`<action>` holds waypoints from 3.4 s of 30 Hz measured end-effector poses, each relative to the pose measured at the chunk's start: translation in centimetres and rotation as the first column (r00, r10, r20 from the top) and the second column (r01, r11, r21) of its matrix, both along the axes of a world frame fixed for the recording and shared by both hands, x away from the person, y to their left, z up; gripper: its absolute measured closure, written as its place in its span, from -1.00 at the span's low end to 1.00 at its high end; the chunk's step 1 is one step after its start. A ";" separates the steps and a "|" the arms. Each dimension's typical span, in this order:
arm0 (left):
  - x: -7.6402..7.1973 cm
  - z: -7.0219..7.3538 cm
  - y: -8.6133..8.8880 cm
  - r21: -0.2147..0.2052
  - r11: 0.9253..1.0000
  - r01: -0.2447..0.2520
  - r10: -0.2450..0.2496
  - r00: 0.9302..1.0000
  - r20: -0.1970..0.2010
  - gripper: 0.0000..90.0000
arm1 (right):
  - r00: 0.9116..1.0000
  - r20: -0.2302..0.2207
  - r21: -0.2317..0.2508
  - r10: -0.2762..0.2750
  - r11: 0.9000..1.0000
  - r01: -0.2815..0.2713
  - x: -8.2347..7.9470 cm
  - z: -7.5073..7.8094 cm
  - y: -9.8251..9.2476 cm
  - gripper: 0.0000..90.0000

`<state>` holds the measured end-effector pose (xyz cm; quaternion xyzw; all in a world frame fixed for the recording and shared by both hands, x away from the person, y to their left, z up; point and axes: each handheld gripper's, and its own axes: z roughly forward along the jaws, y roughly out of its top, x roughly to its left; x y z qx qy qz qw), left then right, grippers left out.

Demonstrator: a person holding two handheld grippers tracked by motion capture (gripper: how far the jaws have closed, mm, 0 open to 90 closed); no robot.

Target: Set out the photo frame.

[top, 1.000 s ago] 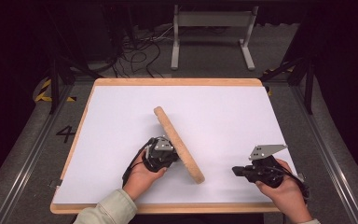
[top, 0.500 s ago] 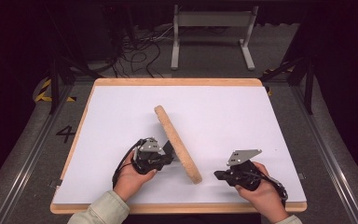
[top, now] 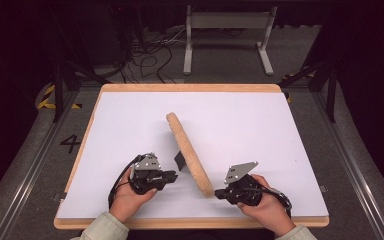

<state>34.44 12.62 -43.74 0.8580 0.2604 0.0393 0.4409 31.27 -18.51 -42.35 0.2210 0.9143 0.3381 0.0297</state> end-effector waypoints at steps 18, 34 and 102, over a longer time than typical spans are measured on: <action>-1.9 -0.3 4.4 -0.006 0.994 -0.113 0.113 0.994 -0.012 0.72 | 0.985 -0.001 0.024 0.174 0.985 -0.174 0.5 -0.5 4.9 1.00; -4.2 -0.5 7.4 -0.020 0.977 -0.213 0.212 0.977 -0.013 0.66 | 0.966 0.050 0.014 0.253 0.967 -0.254 0.9 -1.0 9.7 1.00; -3.0 0.3 4.8 -0.141 0.956 -0.258 0.242 0.963 -0.121 0.49 | 0.963 0.176 0.133 -0.206 0.974 0.184 9.6 5.1 1.8 0.74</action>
